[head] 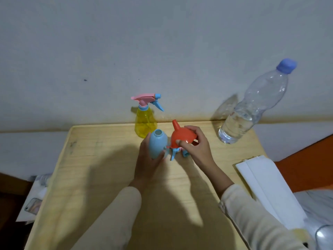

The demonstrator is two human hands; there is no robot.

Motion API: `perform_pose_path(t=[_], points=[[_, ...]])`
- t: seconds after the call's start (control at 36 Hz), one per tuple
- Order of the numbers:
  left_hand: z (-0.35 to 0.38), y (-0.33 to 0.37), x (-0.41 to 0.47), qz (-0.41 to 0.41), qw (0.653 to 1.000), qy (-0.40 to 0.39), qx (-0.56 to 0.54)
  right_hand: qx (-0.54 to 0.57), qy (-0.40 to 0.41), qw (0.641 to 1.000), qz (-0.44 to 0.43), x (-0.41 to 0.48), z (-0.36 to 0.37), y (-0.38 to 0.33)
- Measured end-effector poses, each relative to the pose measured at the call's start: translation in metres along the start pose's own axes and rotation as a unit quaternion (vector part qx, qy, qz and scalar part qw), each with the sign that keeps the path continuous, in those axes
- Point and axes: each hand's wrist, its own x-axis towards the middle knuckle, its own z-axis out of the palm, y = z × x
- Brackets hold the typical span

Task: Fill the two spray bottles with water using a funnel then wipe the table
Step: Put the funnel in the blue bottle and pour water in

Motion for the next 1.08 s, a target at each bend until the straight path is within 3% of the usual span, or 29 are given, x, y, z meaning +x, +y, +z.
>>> perform_pose_path(t=[0.19, 0.72, 0.83, 1.08], points=[[-0.004, -0.001, 0.004, 0.005, 1.0, -0.023, 0.011, 0.084, 0.014, 0.996, 0.015, -0.005, 0.011, -0.009], [-0.009, 0.0, -0.001, 0.011, 0.999, -0.043, -0.029, -0.146, -0.056, 0.981, -0.114, 0.005, 0.021, -0.033], [-0.009, -0.001, -0.001, 0.019, 0.999, -0.045, -0.024, -0.248, -0.092, 0.951, -0.159, 0.009, 0.026, -0.045], [-0.006, -0.011, 0.005, 0.011, 0.998, -0.047, -0.037, -0.459, -0.164, 0.838, -0.244, 0.024, 0.052, -0.059]])
